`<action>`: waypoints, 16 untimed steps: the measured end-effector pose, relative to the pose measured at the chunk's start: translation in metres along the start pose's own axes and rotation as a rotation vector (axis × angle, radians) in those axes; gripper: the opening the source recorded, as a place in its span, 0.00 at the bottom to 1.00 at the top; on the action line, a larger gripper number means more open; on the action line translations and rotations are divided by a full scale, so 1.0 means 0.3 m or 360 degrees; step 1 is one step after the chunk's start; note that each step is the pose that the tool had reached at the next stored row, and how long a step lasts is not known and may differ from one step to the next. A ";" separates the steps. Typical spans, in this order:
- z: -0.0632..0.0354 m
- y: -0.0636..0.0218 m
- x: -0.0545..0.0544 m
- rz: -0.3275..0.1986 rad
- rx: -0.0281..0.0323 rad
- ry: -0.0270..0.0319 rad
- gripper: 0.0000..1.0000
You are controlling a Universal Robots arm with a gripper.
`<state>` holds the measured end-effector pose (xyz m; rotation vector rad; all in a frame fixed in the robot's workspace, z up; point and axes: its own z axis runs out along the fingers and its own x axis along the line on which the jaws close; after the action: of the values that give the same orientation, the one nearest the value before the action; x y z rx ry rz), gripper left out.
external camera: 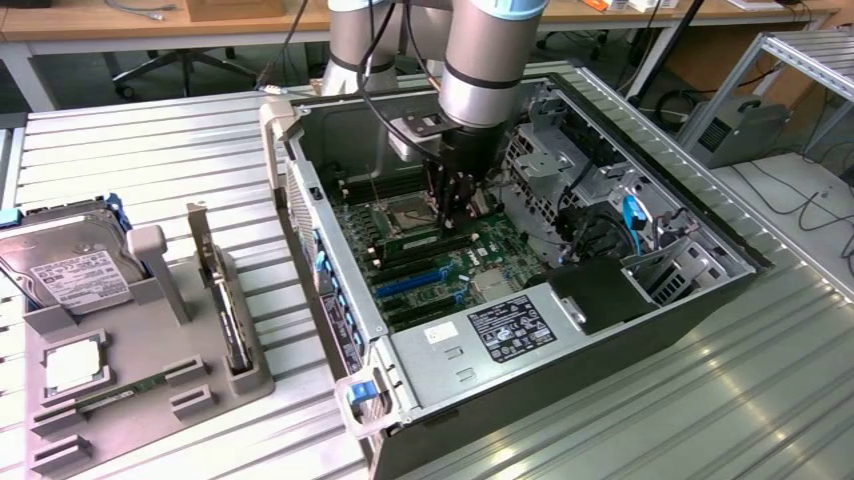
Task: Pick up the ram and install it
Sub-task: 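Insert the ram into the slot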
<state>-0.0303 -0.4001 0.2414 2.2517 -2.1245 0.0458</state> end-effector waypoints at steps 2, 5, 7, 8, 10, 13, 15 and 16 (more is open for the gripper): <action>0.001 0.003 0.000 0.0000 0.00011 0.00005 0.14; 0.002 0.004 0.000 0.0000 0.00017 0.00001 0.14; 0.003 0.004 0.000 0.0000 0.00020 -0.00003 0.14; 0.004 0.004 0.000 0.0000 0.00019 -0.00004 0.14; 0.006 0.005 0.000 0.0000 0.00016 0.00003 0.14; 0.009 0.005 0.000 0.0000 0.00017 0.00002 0.14; 0.012 0.005 -0.001 0.0000 0.00017 0.00000 0.14; 0.014 0.005 -0.002 0.0000 0.00017 0.00001 0.14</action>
<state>-0.0320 -0.3998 0.2373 2.2520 -2.1252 0.0470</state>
